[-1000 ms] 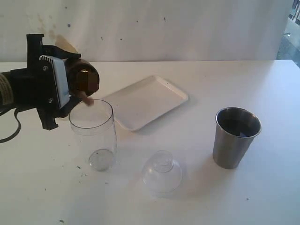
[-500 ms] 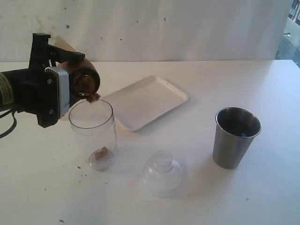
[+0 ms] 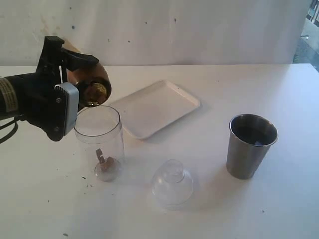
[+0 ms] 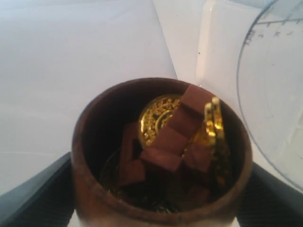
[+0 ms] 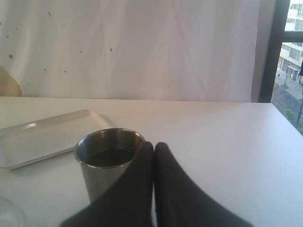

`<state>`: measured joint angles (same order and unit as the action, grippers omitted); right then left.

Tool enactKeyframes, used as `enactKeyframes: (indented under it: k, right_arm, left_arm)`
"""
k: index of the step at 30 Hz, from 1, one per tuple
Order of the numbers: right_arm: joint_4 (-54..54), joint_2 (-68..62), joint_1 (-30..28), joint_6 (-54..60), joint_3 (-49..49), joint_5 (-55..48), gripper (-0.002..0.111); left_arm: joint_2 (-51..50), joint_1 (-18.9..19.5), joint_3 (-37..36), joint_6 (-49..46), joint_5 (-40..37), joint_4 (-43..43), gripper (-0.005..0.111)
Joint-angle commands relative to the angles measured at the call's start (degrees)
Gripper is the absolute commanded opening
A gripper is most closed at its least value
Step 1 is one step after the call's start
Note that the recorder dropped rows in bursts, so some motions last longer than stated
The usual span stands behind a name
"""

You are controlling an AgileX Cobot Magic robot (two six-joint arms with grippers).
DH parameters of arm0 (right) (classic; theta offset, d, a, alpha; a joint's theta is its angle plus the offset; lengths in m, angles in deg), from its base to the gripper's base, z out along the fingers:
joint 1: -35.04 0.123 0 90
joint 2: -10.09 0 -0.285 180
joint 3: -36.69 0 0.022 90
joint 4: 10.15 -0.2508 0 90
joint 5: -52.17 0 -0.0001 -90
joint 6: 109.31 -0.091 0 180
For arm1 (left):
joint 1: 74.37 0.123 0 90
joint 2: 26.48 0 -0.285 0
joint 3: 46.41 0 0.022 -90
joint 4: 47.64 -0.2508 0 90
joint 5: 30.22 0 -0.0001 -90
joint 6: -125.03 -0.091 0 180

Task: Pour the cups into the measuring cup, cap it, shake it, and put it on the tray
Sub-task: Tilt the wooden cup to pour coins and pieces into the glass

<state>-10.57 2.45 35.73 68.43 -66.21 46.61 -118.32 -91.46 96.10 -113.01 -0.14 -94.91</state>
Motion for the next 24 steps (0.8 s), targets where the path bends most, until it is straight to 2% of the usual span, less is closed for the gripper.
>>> enactKeyframes:
  k: [1, 10, 15, 18, 24]
  right_arm:
    - [-0.01, -0.14, 0.43, 0.03, 0.12, 0.82, 0.0]
    - [-0.01, -0.14, 0.43, 0.03, 0.12, 0.82, 0.0]
    - [-0.01, -0.14, 0.43, 0.03, 0.12, 0.82, 0.0]
    - [-0.01, -0.14, 0.43, 0.03, 0.12, 0.82, 0.0]
    - [-0.01, -0.14, 0.43, 0.03, 0.12, 0.82, 0.0]
  left_arm:
    - [0.06, -0.31, 0.35, -3.01, -0.94, 0.75, 0.0]
    - [1.32, -1.63, 0.35, -3.5, -1.28, 0.75, 0.0]
    - [2.05, -2.74, 0.35, -3.99, -4.54, 0.86, 0.0]
    - [2.05, -2.74, 0.35, -7.35, -7.17, 0.86, 0.0]
    - [2.05, -3.03, 0.35, -9.26, -5.75, 2.18, 0.0]
